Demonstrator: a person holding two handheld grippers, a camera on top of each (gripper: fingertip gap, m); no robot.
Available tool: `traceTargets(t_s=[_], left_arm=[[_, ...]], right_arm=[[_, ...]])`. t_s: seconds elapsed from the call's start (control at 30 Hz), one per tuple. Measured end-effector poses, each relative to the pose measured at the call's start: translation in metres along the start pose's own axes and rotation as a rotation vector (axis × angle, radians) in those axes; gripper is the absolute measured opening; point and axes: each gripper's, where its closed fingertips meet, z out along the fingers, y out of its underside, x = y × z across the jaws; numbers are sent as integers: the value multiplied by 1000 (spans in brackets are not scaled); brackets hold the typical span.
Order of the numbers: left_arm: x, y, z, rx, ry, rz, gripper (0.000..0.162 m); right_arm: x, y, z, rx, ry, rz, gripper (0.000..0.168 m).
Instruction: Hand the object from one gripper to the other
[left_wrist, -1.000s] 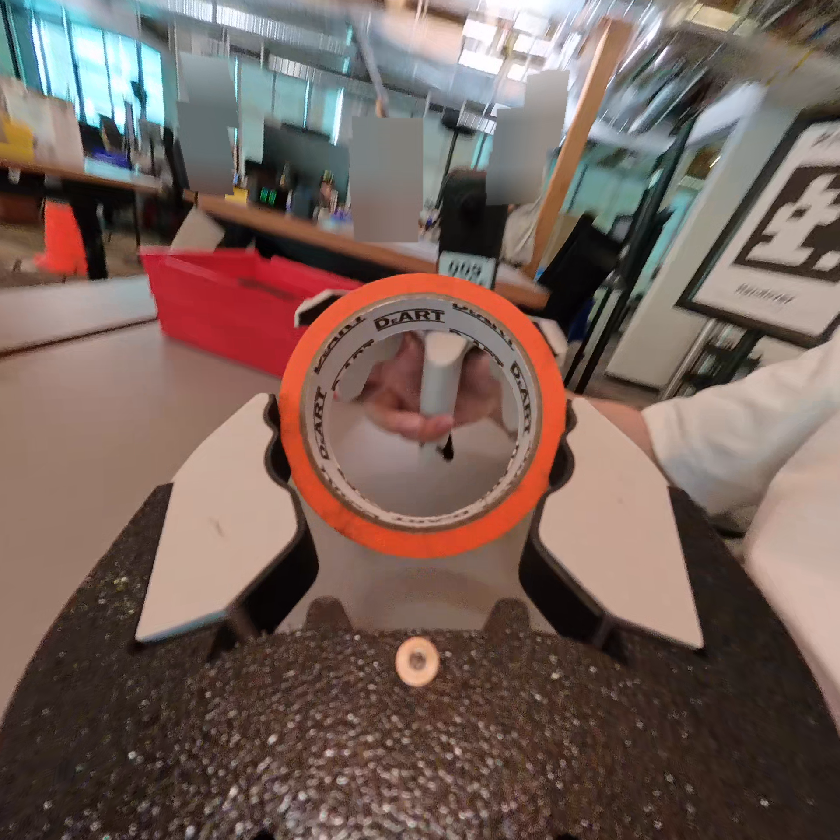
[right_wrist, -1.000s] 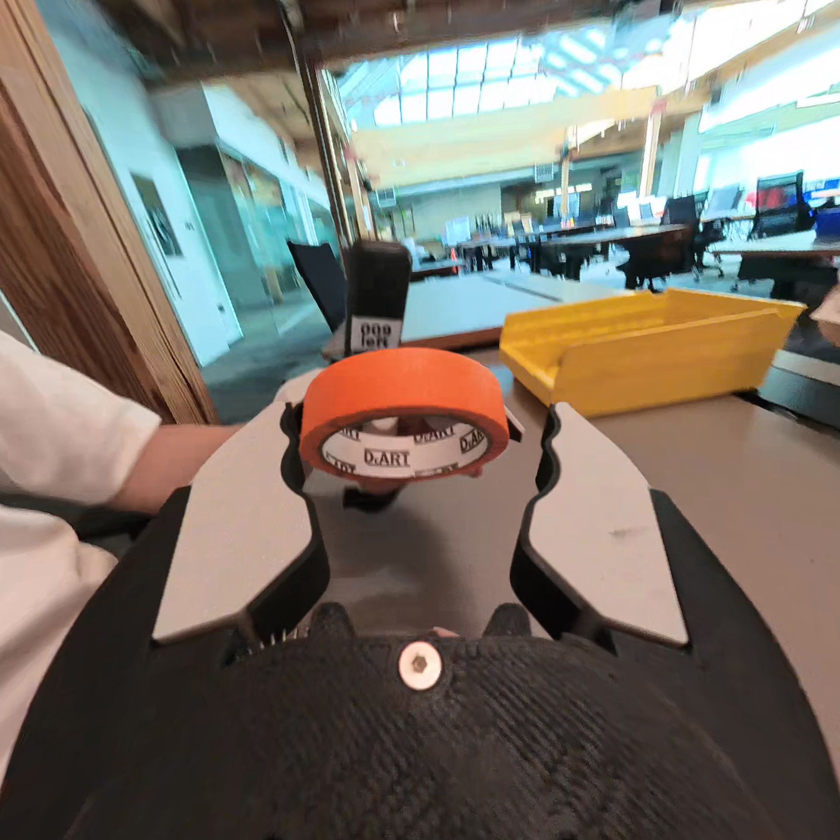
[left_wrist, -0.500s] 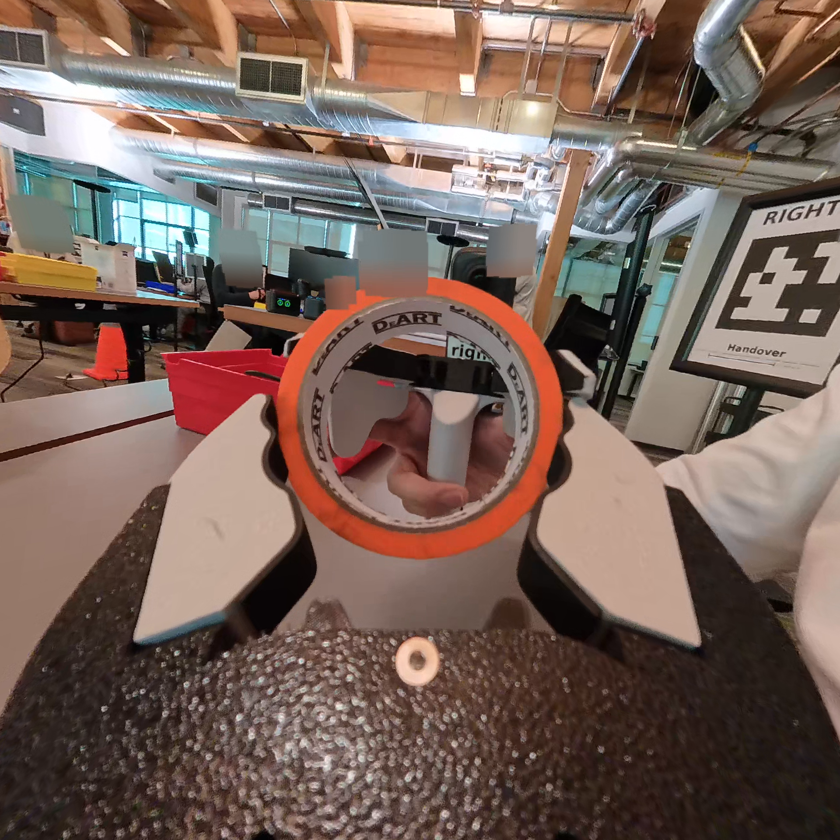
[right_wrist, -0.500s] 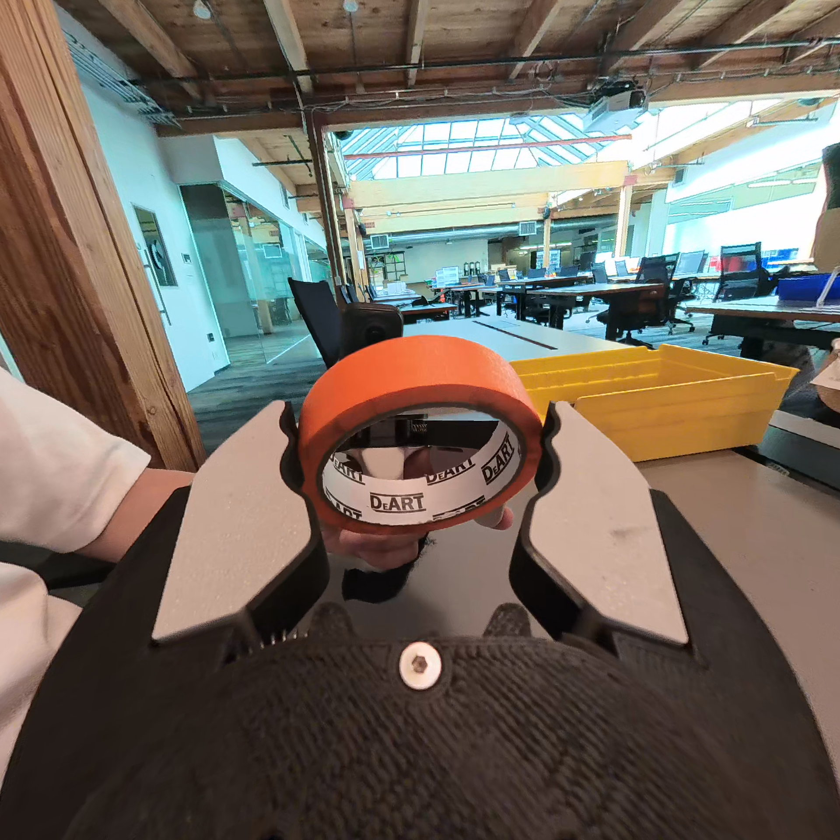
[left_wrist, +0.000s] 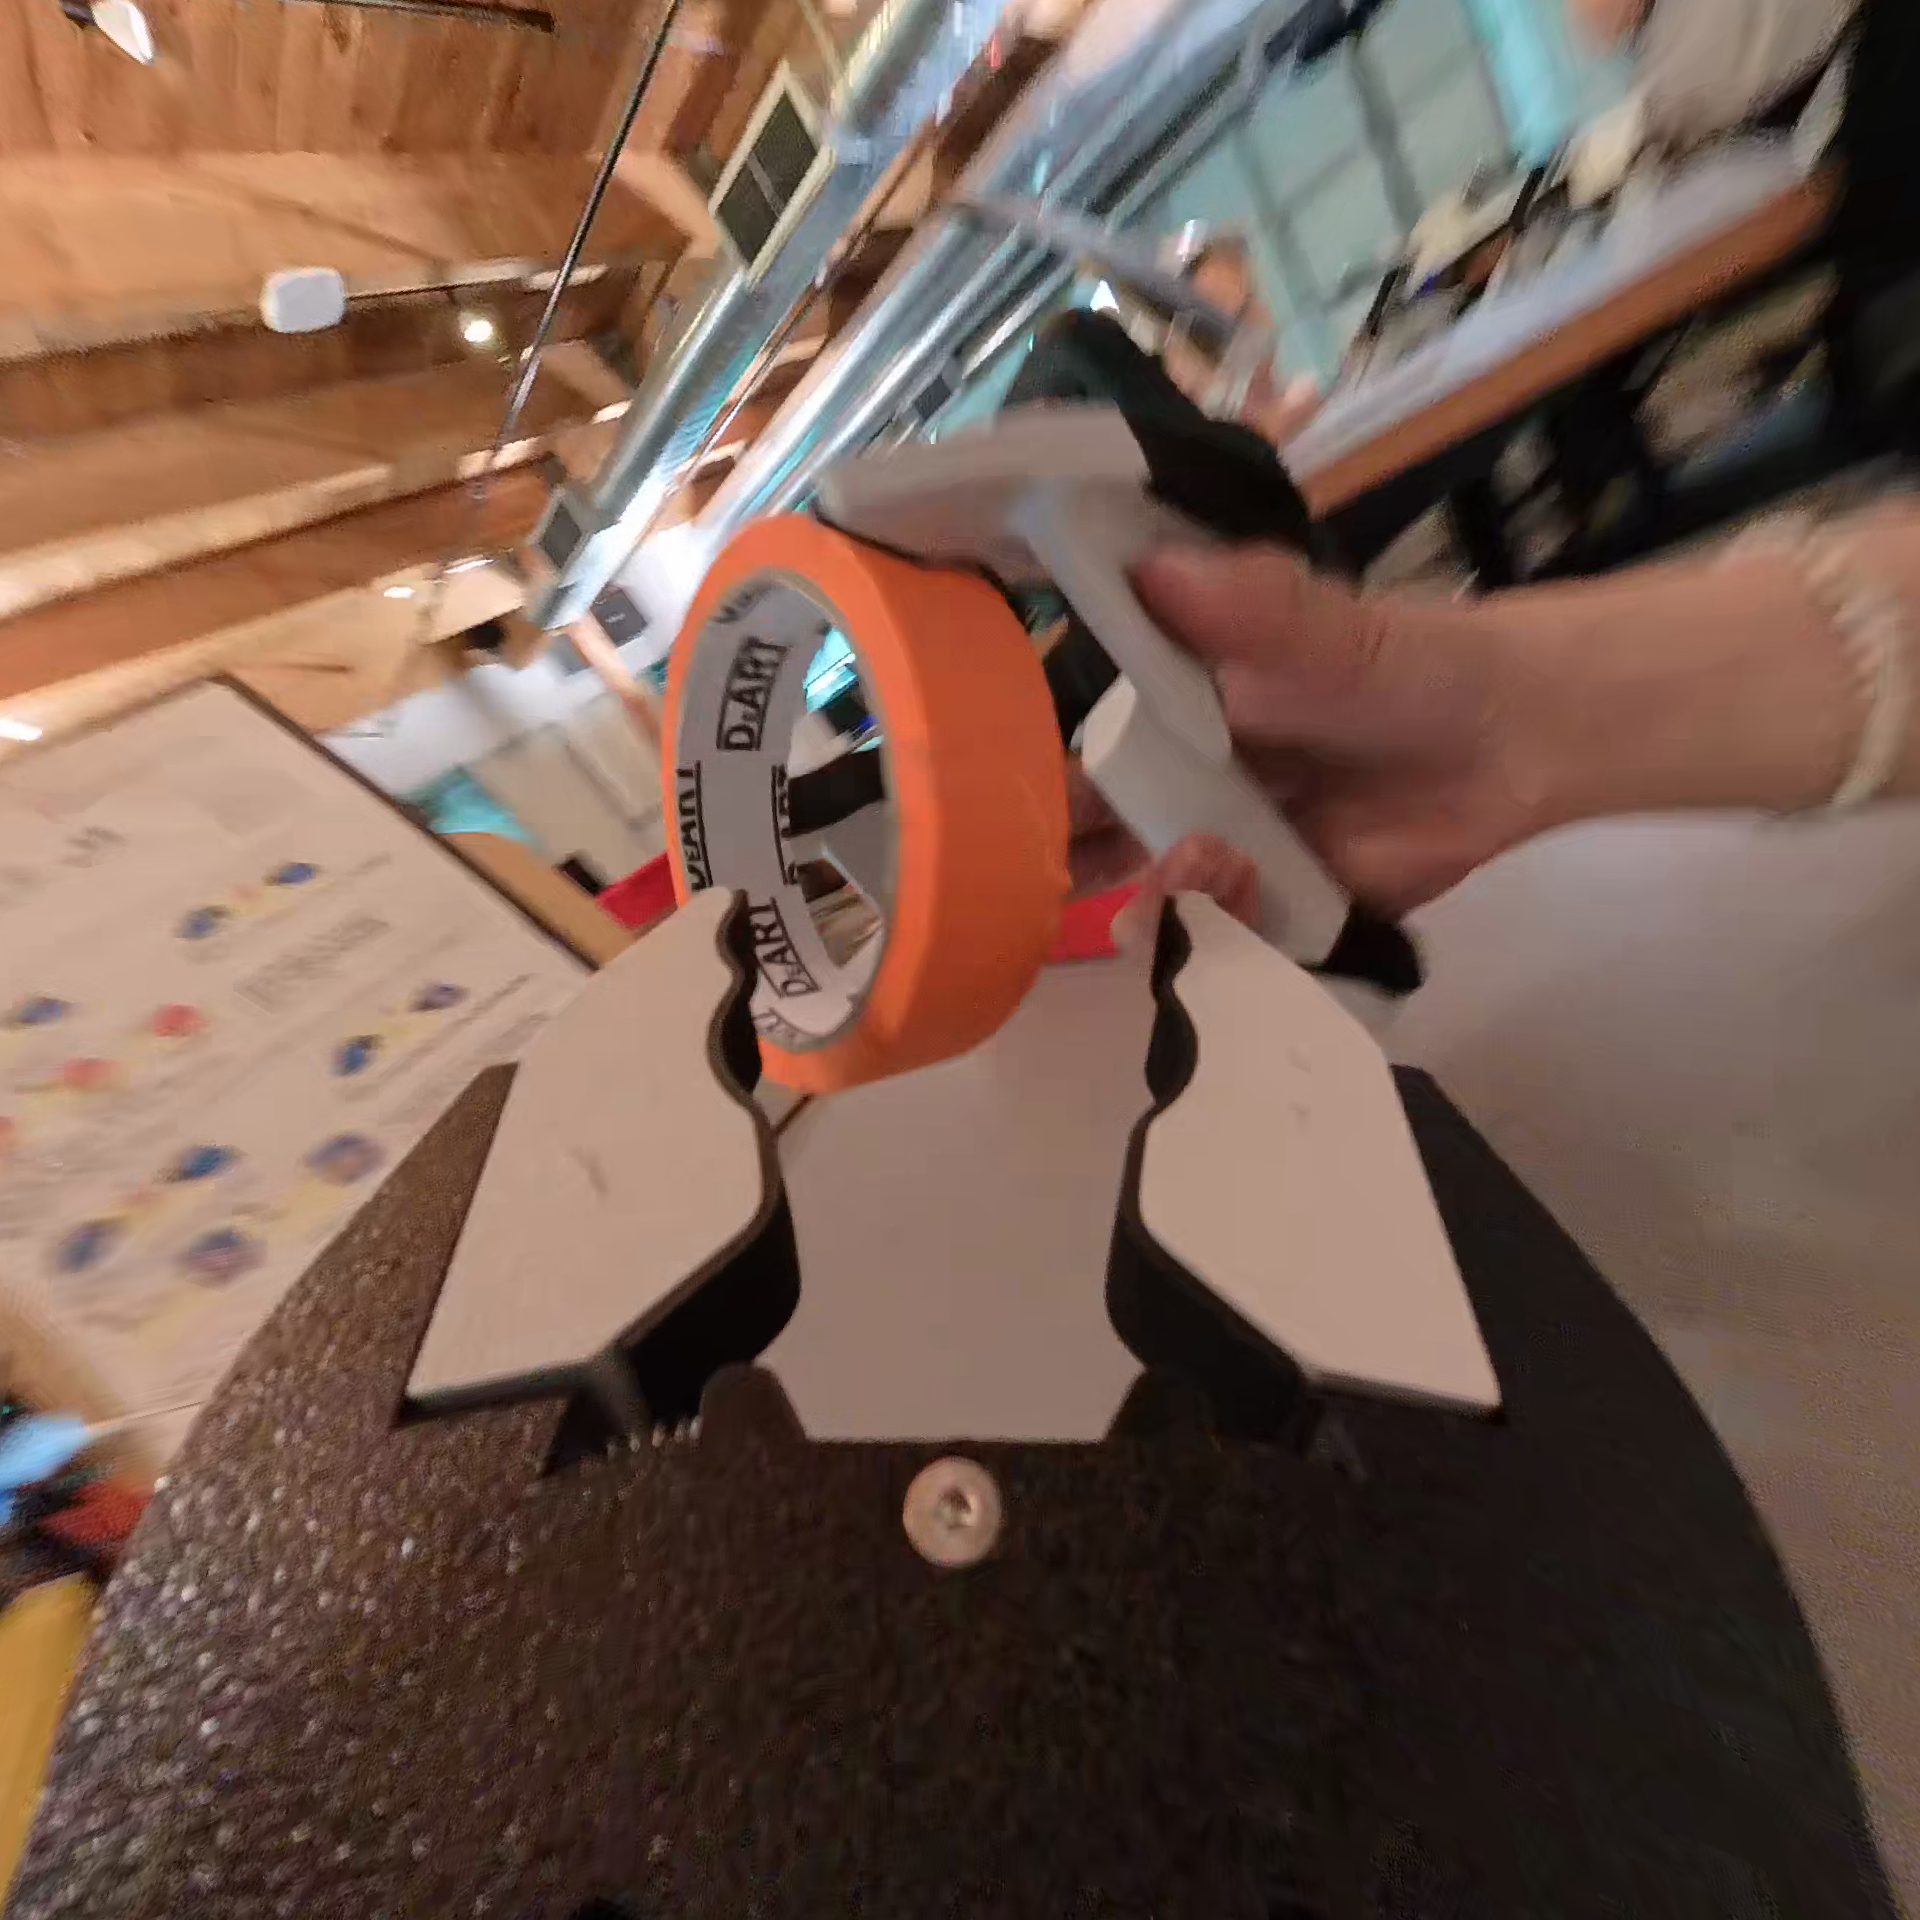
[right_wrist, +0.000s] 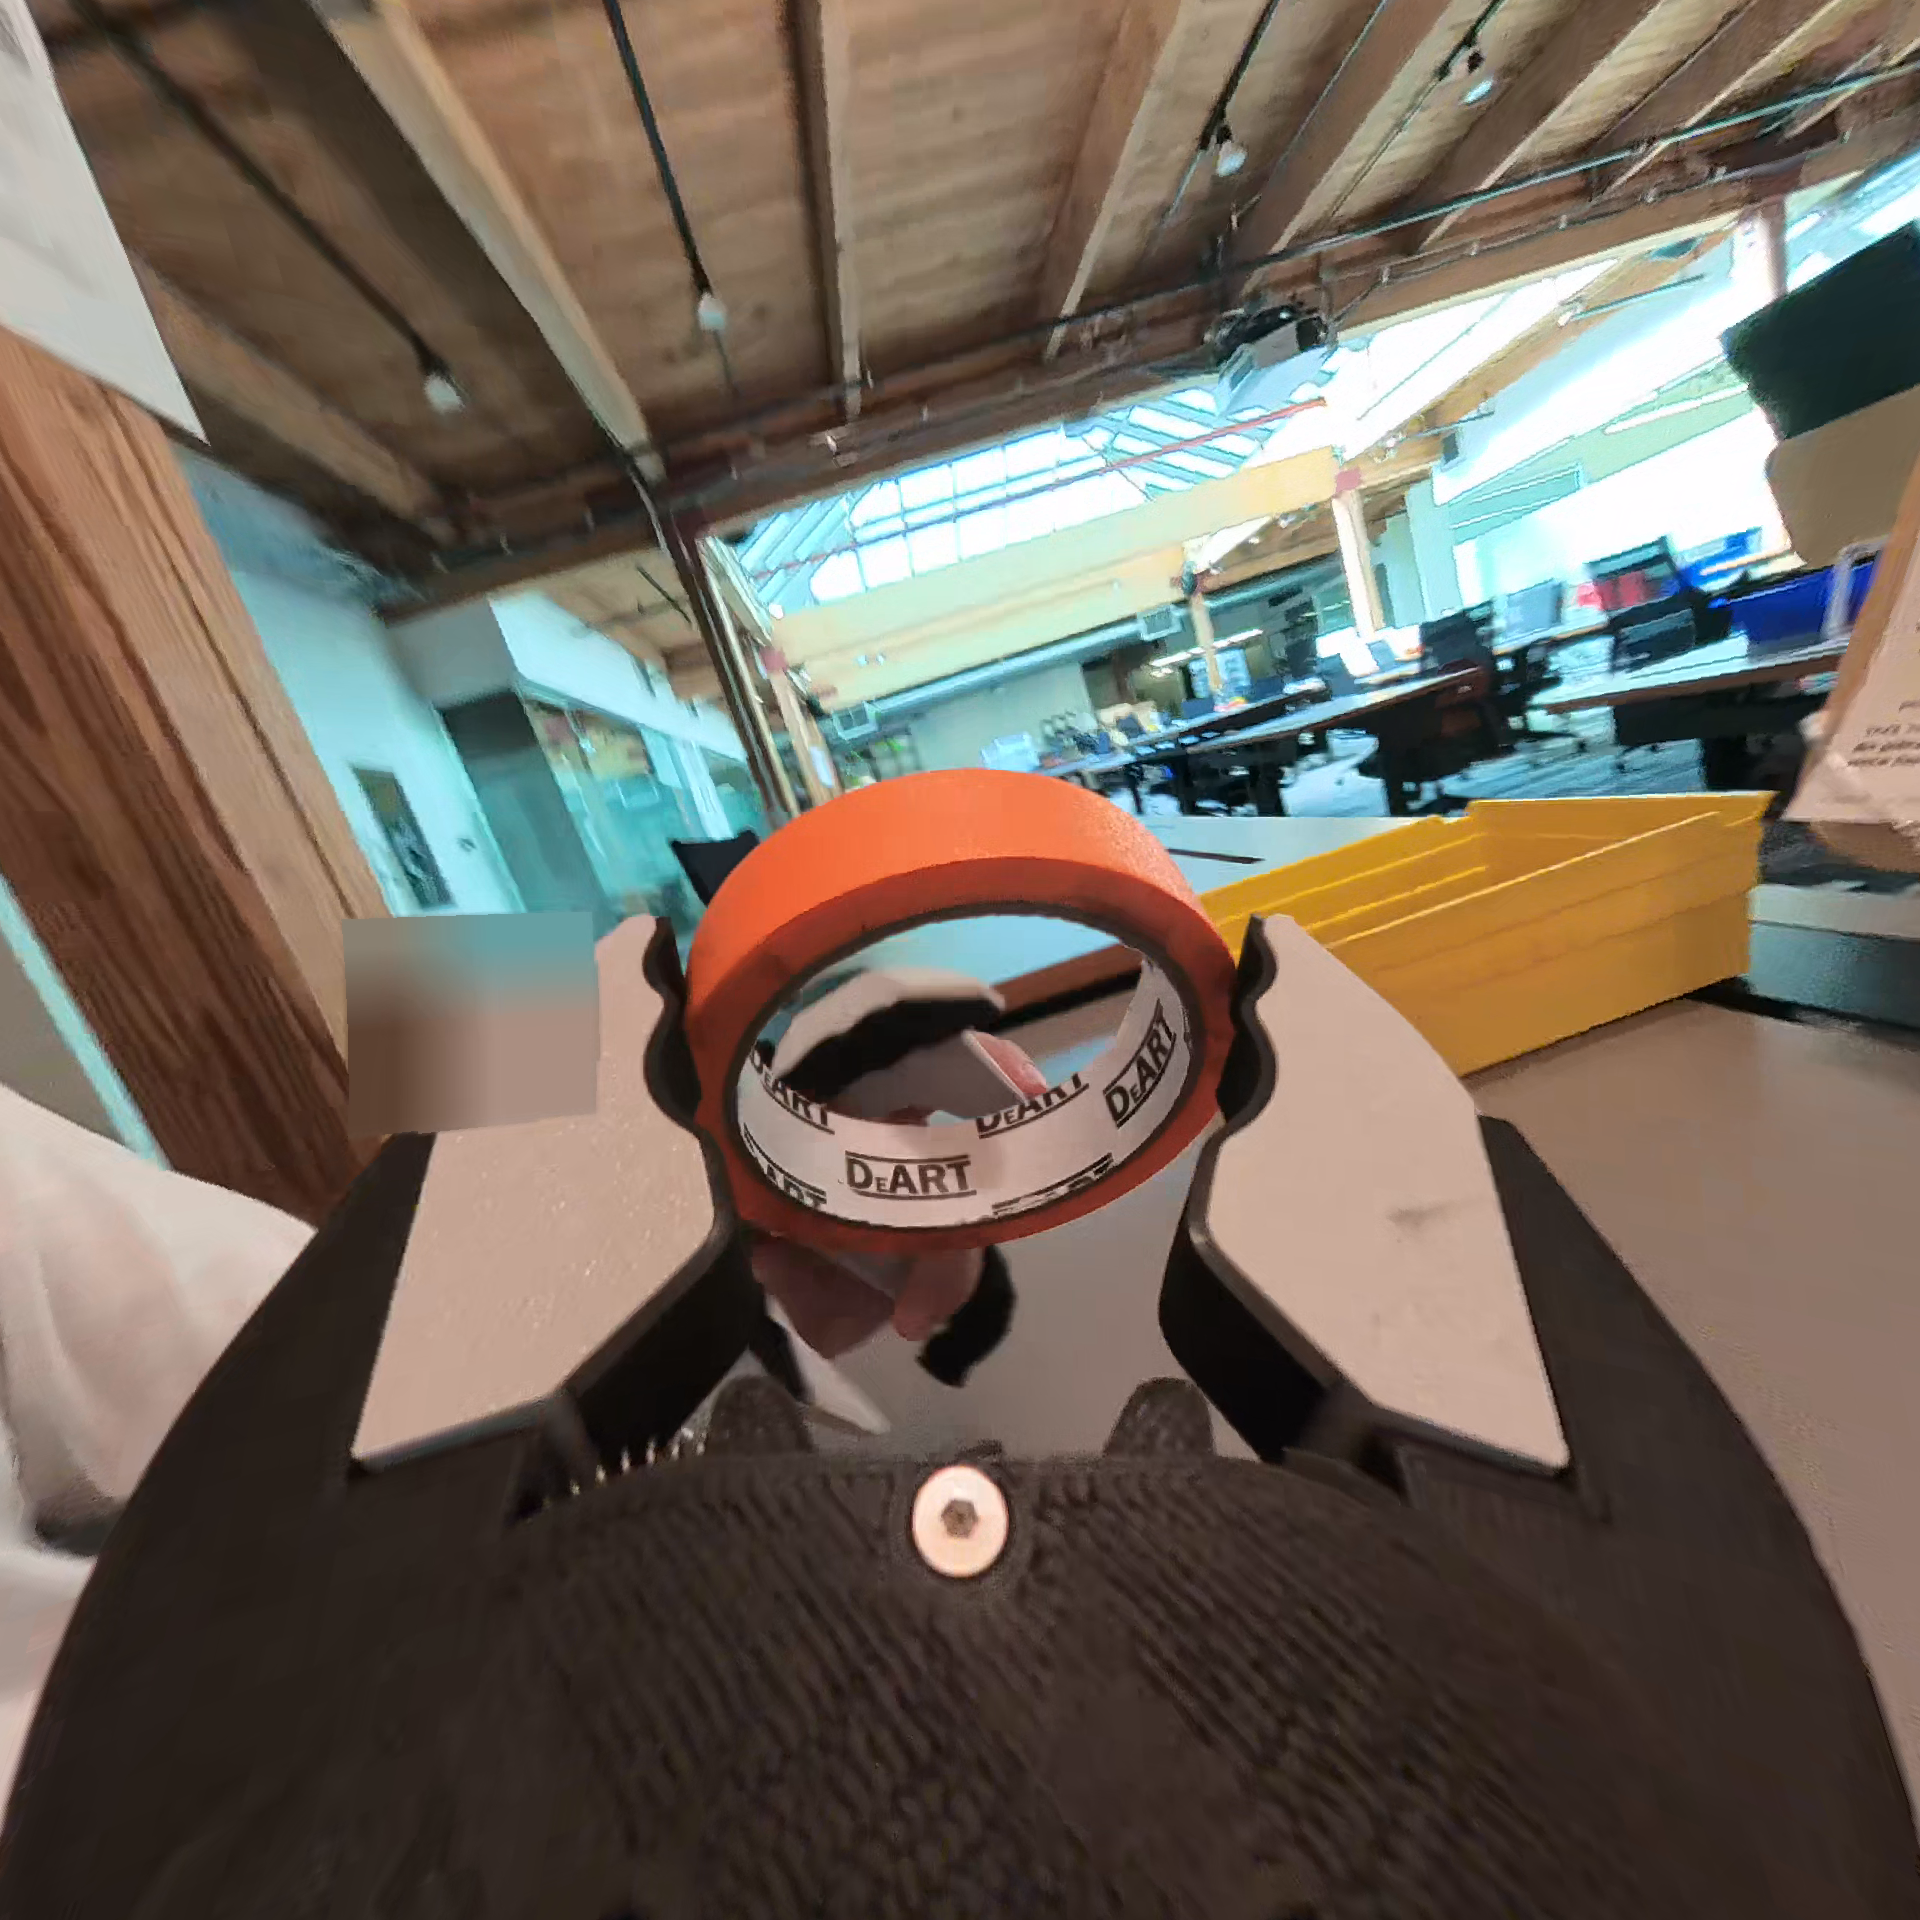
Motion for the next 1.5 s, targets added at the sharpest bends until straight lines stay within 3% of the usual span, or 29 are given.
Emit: traceTargets(t_s=[0.03,0.2,0.37,0.5,0.7,0.83,0.93,0.97,1.0,1.1,1.17,1.33,1.43,1.5], left_arm=[[0,6,2,-50,-40,99,67],[-16,8,-4,-81,-280,400,30],[-21,13,-6,-119,-304,415,28],[-21,9,-6,-130,-191,353,27],[-2,-6,-25,-111,279,-146,27],[6,-3,-39,-102,418,-253,27],[12,-3,-41,-52,483,-347,27],[12,-2,-41,-49,493,-371,27],[12,-1,-41,-46,496,-392,27],[6,3,-41,-34,474,-419,27],[-7,8,-36,-20,354,-393,27],[-16,22,-26,-120,242,-437,63],[-27,19,-23,-167,166,-444,62],[-28,16,-25,-229,152,-324,52]], right_arm=[[0,-2,0,19,-11,41,100],[1,-12,-3,84,-23,134,101],[4,-10,-3,84,-9,127,101],[3,-8,-11,-15,-43,65,102],[6,8,-44,-307,-35,-463,108],[-20,25,-49,-397,-173,-507,94],[-22,39,-43,-447,-196,-488,60],[-22,41,-42,-451,-202,-494,38],[-23,44,-42,-461,-217,-501,29],[-17,47,-40,-501,-188,-507,28],[-8,41,-36,-489,-123,-480,27],[19,36,-32,-471,55,-477,27],[30,47,-37,-589,114,-666,27],[33,59,-43,-723,124,-768,27]])
